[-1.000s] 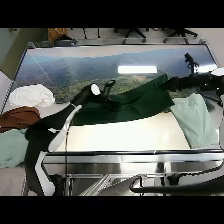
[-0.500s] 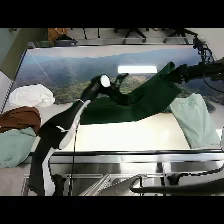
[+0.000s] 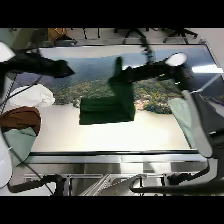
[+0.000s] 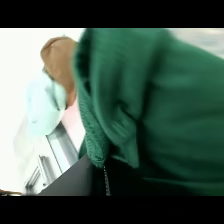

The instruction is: Fold the shirts.

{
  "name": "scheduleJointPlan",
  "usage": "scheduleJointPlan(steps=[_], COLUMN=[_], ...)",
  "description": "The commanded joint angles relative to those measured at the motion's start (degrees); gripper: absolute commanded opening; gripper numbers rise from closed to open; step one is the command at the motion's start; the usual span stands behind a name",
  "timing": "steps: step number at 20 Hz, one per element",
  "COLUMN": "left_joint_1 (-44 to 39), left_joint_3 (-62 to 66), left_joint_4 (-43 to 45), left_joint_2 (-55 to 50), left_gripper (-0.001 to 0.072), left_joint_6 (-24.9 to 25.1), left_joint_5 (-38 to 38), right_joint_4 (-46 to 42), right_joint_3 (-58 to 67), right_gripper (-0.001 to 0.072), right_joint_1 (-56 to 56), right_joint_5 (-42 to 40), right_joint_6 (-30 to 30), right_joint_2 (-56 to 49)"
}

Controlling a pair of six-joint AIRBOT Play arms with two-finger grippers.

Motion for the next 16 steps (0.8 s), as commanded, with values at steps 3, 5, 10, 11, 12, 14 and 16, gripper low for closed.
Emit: scheduleJointPlan(steps=[3,5,10,11,12,14,16], left_joint_1=[11.3,12.8,13.3,13.3,13.3,13.3,13.3], left_joint_3=[-11.4,-14.3,-15.4,-15.4,-15.4,-15.4,-15.4], left_joint_4=[-0.1,-0.1,-0.1,-0.1,0.0,0.0,0.0], left_joint_2=[13.3,14.6,14.7,14.7,14.7,14.7,14.7], left_gripper=[0.0016,0.0016,0.0016,0.0016,0.0015,0.0016,0.0016], left_joint_6=[5.1,6.2,7.9,7.9,7.9,7.9,7.9], left_joint_5=[2.5,3.4,3.2,3.5,3.5,3.4,2.9], right_joint_4=[-11.6,-12.7,-12.6,-12.9,-13.7,-20.1,-25.9], right_joint_3=[0.1,0.0,0.1,0.1,0.1,0.0,0.0], right_gripper=[0.0396,0.038,0.036,0.0362,0.0397,0.0653,0.0653], right_joint_1=[25.7,26.5,16.0,12.6,8.8,0.5,-6.3], right_joint_5=[-33.1,-33.1,-21.7,-18.0,-14.1,-5.8,2.0], right_joint_6=[-4.0,-4.0,-3.7,-2.3,-0.3,5.9,12.3], right_joint_2=[-14.1,-16.1,-9.2,-7.2,-5.4,-2.8,-3.2])
